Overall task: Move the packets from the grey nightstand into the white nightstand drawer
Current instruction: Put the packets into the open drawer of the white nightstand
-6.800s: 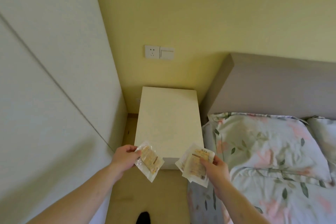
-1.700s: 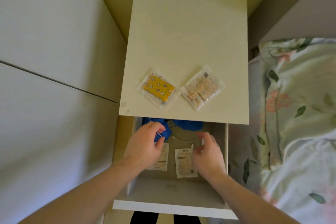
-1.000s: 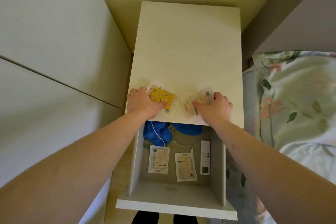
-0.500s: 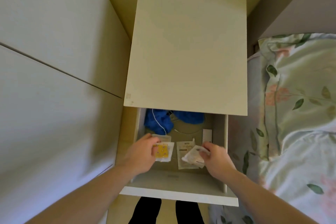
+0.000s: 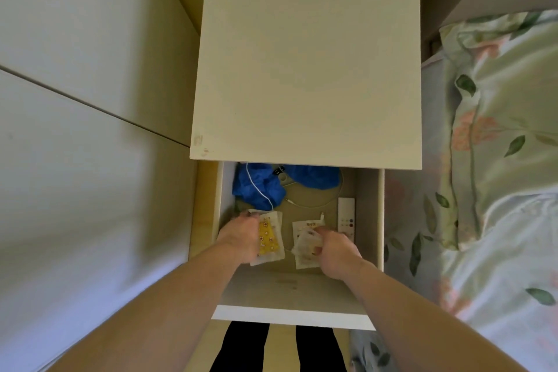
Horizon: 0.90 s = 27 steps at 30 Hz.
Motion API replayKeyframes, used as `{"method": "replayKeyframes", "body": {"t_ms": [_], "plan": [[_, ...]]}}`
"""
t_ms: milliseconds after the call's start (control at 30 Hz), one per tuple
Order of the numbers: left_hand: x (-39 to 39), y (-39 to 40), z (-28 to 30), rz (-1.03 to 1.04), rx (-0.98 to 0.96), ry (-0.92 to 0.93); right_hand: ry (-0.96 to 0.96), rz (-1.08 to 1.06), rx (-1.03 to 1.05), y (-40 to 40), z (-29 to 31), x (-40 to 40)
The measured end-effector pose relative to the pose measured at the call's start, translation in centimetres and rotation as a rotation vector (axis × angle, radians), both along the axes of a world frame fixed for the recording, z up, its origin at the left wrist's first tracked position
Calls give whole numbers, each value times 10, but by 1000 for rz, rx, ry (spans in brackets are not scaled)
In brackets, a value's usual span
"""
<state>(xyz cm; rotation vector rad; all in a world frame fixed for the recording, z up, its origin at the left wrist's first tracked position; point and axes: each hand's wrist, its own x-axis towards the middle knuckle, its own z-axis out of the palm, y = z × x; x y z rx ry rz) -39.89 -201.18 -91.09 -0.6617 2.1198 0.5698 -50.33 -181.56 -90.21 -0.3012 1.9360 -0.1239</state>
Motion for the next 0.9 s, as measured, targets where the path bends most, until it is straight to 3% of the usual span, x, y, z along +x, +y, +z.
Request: {"method": "replayKeyframes", "body": {"t_ms": [167,400,900], "plan": [[1,5,13,-31,-13,-16,-28,51,-21,3,16,4],[6,19,67,-52,29,101,7,-114,-103,19,60,6],[29,76,364,-7,112,319,218,-376,-336,92,350,43]]}}
